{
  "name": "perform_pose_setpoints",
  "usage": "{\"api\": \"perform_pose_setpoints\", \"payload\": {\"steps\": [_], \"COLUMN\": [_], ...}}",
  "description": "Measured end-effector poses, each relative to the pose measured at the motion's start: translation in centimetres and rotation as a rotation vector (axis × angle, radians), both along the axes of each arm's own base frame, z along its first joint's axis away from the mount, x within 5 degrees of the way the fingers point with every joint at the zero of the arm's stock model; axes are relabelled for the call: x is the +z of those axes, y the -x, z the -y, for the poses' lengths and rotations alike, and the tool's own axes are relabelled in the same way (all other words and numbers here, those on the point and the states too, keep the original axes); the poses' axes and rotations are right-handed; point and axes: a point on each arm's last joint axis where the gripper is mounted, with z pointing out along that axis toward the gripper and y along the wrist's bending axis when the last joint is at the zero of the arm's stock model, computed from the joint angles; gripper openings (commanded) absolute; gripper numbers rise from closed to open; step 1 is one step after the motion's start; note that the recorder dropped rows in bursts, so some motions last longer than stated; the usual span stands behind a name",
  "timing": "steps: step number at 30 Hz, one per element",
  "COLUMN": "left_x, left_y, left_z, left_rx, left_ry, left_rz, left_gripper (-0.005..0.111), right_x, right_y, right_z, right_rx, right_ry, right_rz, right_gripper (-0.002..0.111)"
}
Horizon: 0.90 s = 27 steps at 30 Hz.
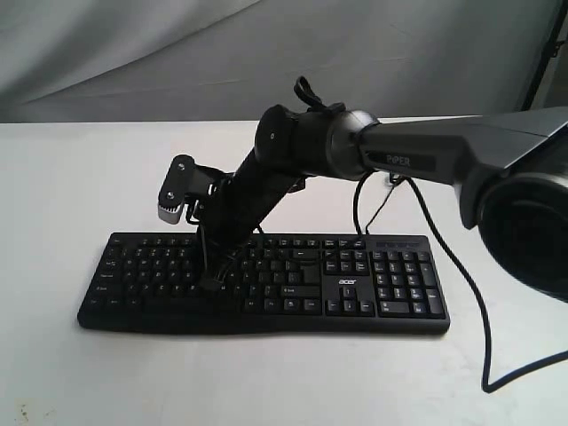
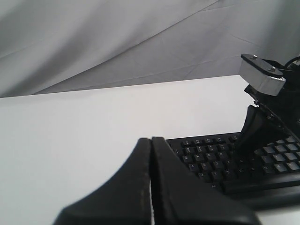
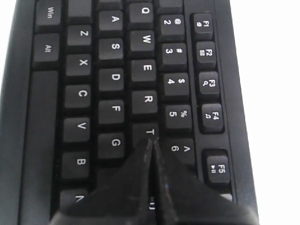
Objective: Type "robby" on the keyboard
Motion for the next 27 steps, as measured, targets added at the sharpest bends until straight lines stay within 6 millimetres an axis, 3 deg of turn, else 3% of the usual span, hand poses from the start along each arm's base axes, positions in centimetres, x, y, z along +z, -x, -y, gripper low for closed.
{"api": "perform_pose_setpoints", "payload": {"steps": [5,9,20,27], "left_x": [0.0,0.0,0.0,0.0], "left_y": [0.0,0.0,0.0,0.0], "left_z": [0.0,0.0,0.0,0.0], "left_rx": [0.0,0.0,0.0,0.0], "left_ry": [0.0,0.0,0.0,0.0], "left_rz": [0.0,0.0,0.0,0.0], "left_gripper": [0.0,0.0,0.0,0.0], "right_x": [0.1,1.7,10.0,15.7], "right_y": [0.0,0.0,1.3,5.0], "right_z": [0.0,0.0,0.9,4.4], "right_rx": [0.0,0.003,0.015,-0.047], "right_ry": [-0.001,-0.018,-0.106,-0.172], "right_rz": [0.002,0.028,0.125,0.253], "right_gripper": [0.0,0.0,0.0,0.0]}}
